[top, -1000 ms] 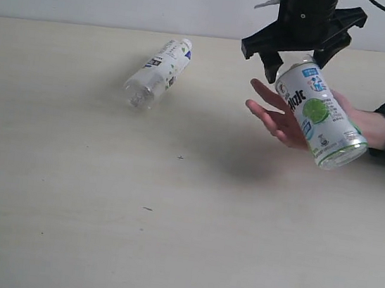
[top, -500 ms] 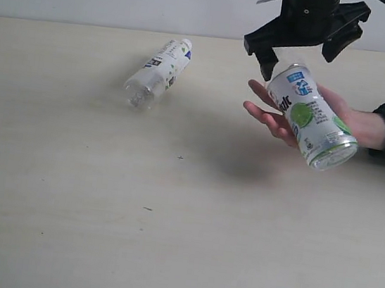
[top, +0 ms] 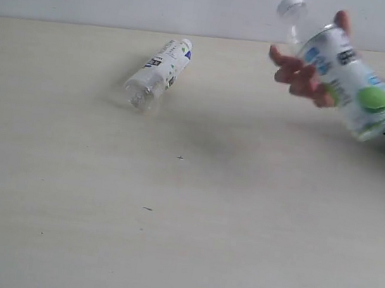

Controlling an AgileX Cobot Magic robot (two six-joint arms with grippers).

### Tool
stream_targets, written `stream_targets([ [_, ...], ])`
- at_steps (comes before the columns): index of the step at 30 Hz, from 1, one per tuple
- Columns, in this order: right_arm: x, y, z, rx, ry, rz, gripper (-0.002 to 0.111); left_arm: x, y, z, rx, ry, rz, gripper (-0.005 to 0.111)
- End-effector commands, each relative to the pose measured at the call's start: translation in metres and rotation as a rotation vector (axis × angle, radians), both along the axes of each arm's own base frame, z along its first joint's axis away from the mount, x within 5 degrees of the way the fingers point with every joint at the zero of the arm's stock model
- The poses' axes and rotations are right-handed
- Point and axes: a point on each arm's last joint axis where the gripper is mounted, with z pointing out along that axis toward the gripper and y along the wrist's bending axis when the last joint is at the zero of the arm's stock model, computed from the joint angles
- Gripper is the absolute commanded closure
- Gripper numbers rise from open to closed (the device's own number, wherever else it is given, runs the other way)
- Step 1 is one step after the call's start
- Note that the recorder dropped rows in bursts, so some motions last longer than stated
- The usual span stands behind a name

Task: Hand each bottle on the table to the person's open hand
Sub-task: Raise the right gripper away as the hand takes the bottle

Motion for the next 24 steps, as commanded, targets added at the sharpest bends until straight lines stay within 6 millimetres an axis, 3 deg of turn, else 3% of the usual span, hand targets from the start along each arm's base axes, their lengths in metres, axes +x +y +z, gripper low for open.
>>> stream_targets([
  [1, -0.078, -0.031, -0.004, 0.062, -0.124, 0.063, 0.108, 0.0, 0.0, 0.0, 0.004, -0.007, -0.007, 0.107],
  [5, -0.168, -0.072, -0.057, 0.126, -0.352, 0.091, 0.108, 0.0, 0.0, 0.0, 0.004, -0.007, -0.007, 0.107],
  [7, -0.201, -0.086, -0.088, 0.157, -0.416, 0.095, 0.108, 0.0, 0.0, 0.0, 0.004, -0.007, -0.007, 0.107],
  [9, -0.219, -0.093, -0.106, 0.19, -0.447, 0.085, 0.108, 0.0, 0.0, 0.0, 0.004, -0.007, -0.007, 0.107],
  [12, -0.237, -0.101, -0.116, 0.355, -0.51, 0.018, 0.108, 0.0, 0.0, 0.0, 0.004, -0.007, -0.007, 0.107],
  [15, -0.249, -0.106, -0.124, 0.399, -0.543, 0.005, 0.108, 0.0, 0.0, 0.0, 0.004, -0.007, -0.007, 0.107],
  [24, -0.267, -0.115, -0.118, 0.451, -0.656, 0.014, 0.108, 0.0, 0.0, 0.0, 0.004, -0.007, -0.007, 0.107],
])
